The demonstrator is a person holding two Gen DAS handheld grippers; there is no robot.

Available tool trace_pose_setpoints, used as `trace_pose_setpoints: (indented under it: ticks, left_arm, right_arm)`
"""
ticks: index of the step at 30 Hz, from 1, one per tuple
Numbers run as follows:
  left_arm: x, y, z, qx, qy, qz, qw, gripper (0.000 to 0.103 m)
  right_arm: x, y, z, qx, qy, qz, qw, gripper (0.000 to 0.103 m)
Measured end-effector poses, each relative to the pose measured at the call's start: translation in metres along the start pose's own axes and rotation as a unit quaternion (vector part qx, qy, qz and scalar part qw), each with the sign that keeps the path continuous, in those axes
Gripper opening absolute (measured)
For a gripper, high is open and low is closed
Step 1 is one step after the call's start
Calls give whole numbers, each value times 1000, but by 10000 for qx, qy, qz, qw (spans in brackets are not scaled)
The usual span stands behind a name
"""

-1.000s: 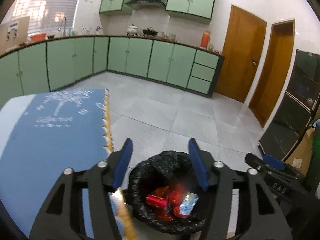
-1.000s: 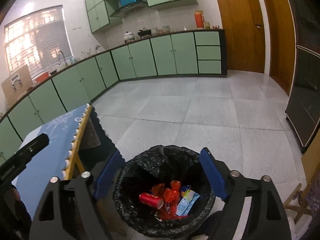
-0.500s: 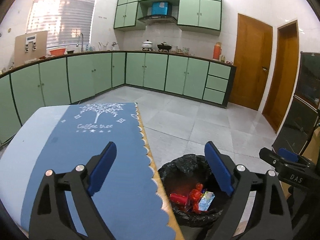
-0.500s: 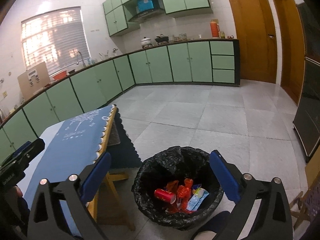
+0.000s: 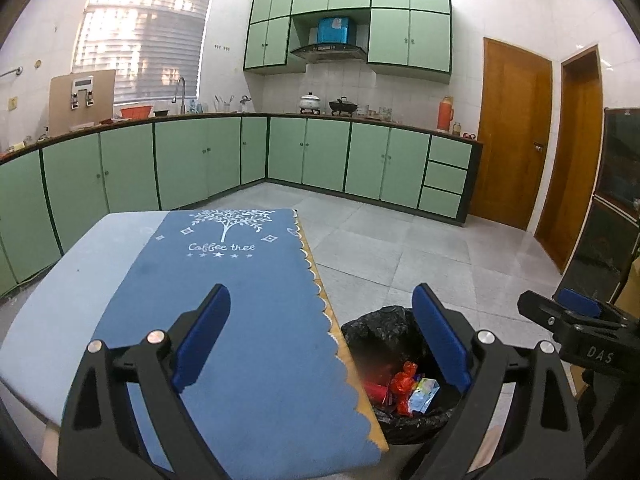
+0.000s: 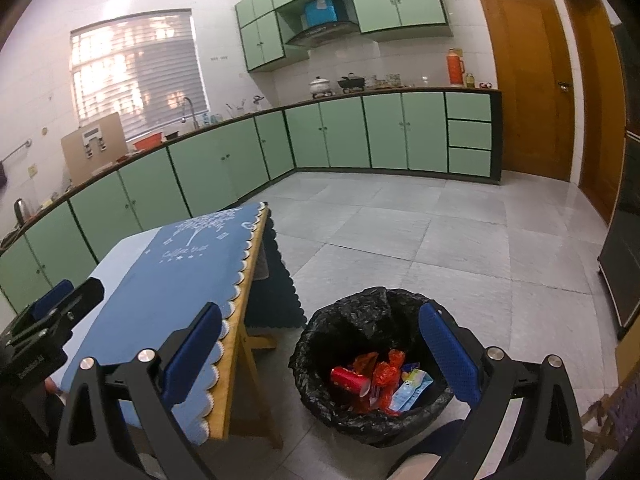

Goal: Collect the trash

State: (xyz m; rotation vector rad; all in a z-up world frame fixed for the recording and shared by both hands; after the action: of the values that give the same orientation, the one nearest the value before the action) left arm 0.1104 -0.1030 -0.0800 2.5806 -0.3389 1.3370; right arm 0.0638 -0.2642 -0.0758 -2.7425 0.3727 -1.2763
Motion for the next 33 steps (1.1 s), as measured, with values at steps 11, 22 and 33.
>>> trace_pose_setpoints:
  ticks: [11,22,33]
  left_arm:
    - [-7,-1,-20,156,206,18,9997,90]
    - [-6,-2,-24,230,302,-14,9993,90]
    - [-9,1,-21,288,287,-30,9992,90]
  right_arm:
    - [-3,-22,-14,234,200,-316,9990,97]
    - [-2,-23,-20,302,285,-373,9984,97]
    - [0,-28,-19,358,286,-455,9979,97]
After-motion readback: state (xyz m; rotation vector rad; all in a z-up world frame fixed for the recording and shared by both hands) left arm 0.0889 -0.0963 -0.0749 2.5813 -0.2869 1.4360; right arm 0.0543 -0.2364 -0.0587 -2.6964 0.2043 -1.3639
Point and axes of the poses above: each gripper's, at about its wrist camera, not at the fingertips, and z roughly the way its jaws point, y to its right, x to its top, the point moved 7 cm from there along z, roughly the way its jaws point, and after that the axes turned 11 degrees about -y, right-handed, at the moved point
